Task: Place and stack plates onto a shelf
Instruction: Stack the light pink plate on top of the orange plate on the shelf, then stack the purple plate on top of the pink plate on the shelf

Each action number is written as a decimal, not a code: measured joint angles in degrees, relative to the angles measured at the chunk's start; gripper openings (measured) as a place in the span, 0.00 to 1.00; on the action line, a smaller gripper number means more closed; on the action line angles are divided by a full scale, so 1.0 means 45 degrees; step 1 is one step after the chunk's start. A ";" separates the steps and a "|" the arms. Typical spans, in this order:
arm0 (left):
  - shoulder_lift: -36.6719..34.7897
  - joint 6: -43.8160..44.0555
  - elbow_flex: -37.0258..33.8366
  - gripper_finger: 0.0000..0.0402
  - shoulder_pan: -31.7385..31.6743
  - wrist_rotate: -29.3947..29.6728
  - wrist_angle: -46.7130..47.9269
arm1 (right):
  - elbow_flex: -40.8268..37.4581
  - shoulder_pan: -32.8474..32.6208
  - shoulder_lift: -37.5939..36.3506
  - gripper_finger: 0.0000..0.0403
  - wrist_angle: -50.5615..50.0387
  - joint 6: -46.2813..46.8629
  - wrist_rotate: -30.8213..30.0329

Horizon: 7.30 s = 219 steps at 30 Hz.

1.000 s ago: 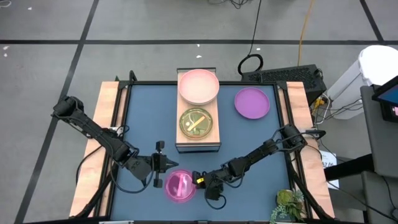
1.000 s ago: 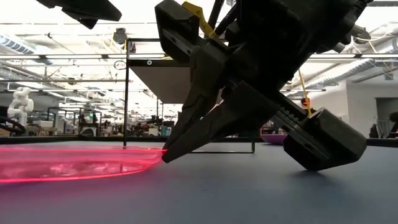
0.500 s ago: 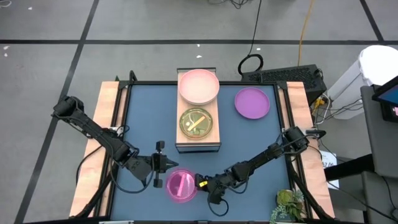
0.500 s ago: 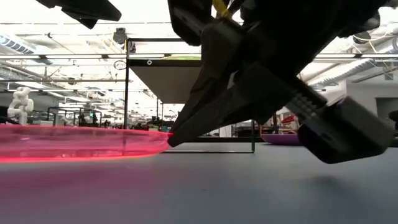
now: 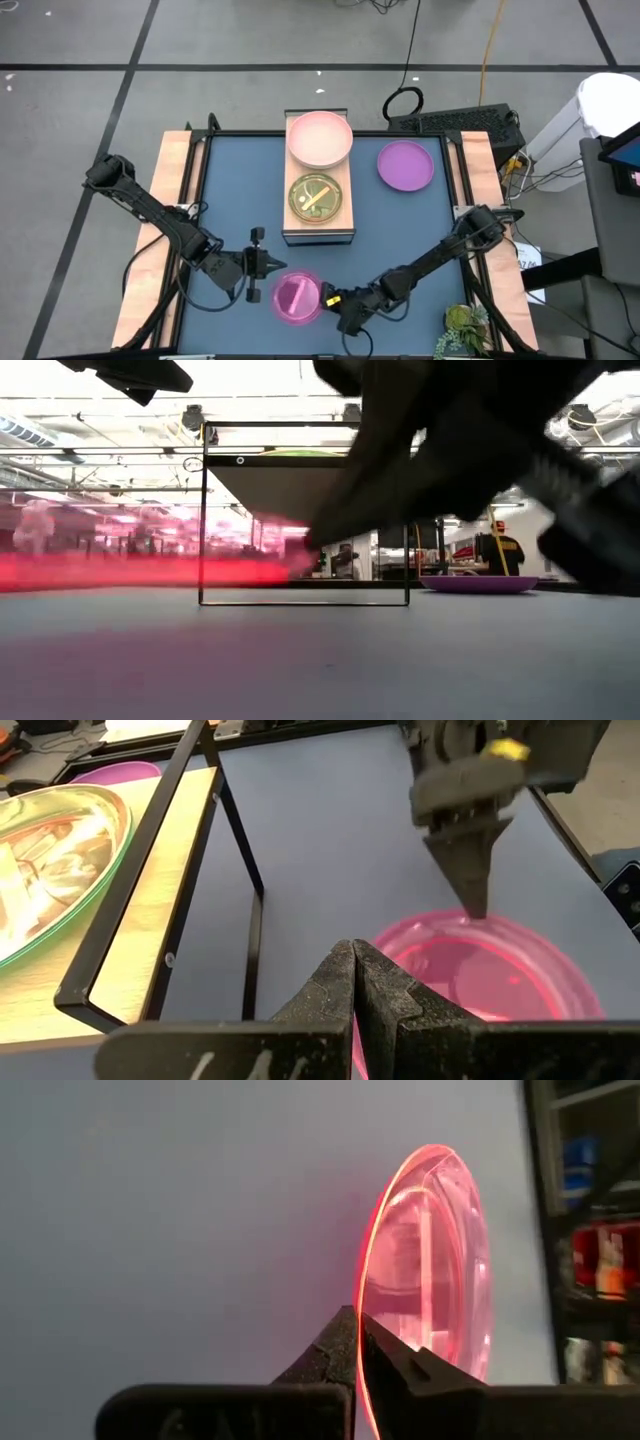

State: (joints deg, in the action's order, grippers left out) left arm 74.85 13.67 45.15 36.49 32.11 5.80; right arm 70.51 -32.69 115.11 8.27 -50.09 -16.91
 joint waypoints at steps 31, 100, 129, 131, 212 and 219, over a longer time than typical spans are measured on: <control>0.0000 -0.0044 0.0000 0.01 -0.0005 0.2121 -0.0408 | 0.0031 -0.1263 -0.4505 0.00 -0.2826 0.0225 -0.2277; -0.3886 0.0756 -0.0010 0.01 -0.0248 0.3701 0.2375 | -0.0776 0.7606 -0.7490 0.00 -0.6157 -0.1800 0.4489; -0.3690 0.1263 -0.0010 0.01 -0.0248 0.3421 0.2897 | -0.1163 0.7490 -0.9699 0.23 -0.8029 0.2550 0.4403; -0.3531 0.1270 -0.0010 0.01 -0.0248 0.3418 0.2875 | -0.1328 0.7485 -1.0283 0.22 -0.8227 0.4298 0.3928; -0.2701 0.0651 -0.0010 0.01 -0.1404 0.3421 0.2360 | -0.8376 0.9667 -1.1073 0.00 -0.6501 1.2853 0.0521; -0.2704 0.0646 -0.0010 0.01 -0.1760 0.3425 0.2315 | -0.7768 0.8447 -1.2285 0.00 -0.8326 1.4124 0.0249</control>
State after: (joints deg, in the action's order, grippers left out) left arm 62.68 16.58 45.10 28.57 47.53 16.22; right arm 35.55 5.32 59.83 -29.20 13.46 -15.79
